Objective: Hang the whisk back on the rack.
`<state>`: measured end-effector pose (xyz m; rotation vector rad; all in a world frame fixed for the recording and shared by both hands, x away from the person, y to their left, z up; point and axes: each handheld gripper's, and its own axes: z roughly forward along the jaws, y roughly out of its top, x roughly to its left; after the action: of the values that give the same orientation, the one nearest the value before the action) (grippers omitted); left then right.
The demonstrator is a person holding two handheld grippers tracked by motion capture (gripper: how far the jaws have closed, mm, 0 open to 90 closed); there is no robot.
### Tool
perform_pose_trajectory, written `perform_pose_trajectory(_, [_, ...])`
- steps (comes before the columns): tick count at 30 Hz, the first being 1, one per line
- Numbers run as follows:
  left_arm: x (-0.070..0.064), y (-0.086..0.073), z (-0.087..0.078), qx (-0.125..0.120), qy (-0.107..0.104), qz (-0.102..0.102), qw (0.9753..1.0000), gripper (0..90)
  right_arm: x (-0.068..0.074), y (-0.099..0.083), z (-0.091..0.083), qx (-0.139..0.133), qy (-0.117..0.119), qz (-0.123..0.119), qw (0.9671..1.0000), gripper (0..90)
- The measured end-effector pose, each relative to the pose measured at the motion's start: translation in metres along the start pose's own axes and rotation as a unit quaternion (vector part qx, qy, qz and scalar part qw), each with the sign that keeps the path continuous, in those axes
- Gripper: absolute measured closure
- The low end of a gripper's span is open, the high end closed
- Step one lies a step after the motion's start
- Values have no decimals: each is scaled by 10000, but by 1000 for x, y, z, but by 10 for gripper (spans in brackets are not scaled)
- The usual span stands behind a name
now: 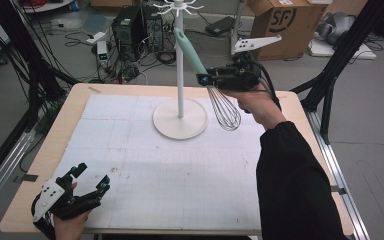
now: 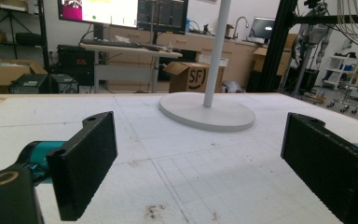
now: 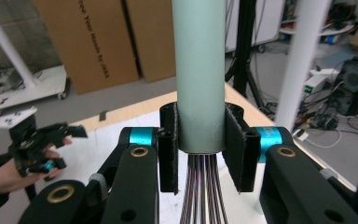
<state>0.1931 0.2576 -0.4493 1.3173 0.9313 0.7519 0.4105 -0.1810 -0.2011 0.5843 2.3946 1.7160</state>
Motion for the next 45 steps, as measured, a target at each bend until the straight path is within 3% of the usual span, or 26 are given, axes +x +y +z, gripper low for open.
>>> perform_pose_trajectory(10, [1,0,1,5,13,-38,10000,110,-19,6,-12,-204,-185,162,9995,692])
perform_pose_trajectory(16, [2,-1,3,31,0,-47,10000,109,-30,15,-20,-344,-286,141,9989,692])
perform_pose_trajectory(24, [3,-1,2,30,38,-70,10000,109,-40,16,-27,-317,-428,185,9984,692])
perform_pose_trajectory(45, [4,-1,2,8,42,-90,10000,110,-46,16,-10,-214,-406,200,9987,692])
